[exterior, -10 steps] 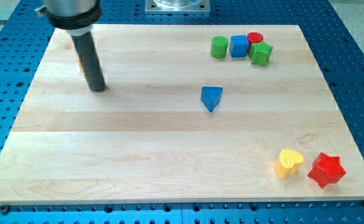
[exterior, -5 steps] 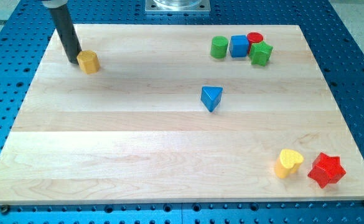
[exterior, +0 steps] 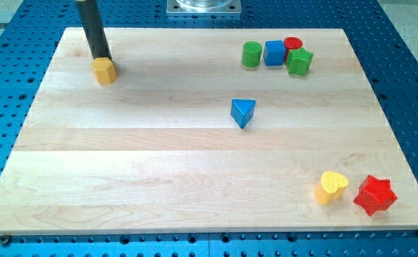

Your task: Push the hexagon into the yellow heart

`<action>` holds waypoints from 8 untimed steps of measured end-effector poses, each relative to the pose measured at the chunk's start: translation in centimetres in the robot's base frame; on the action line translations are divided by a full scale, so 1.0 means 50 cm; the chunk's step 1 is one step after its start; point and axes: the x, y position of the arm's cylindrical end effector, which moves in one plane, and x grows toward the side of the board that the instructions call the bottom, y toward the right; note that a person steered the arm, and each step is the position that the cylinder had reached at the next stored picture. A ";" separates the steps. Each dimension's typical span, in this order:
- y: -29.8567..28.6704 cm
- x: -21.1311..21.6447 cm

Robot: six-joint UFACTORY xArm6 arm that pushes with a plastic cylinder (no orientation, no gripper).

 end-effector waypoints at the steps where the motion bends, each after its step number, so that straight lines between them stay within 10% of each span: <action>1: 0.019 0.000; 2: -0.020 0.047; 3: -0.014 0.268; 8: -0.043 0.189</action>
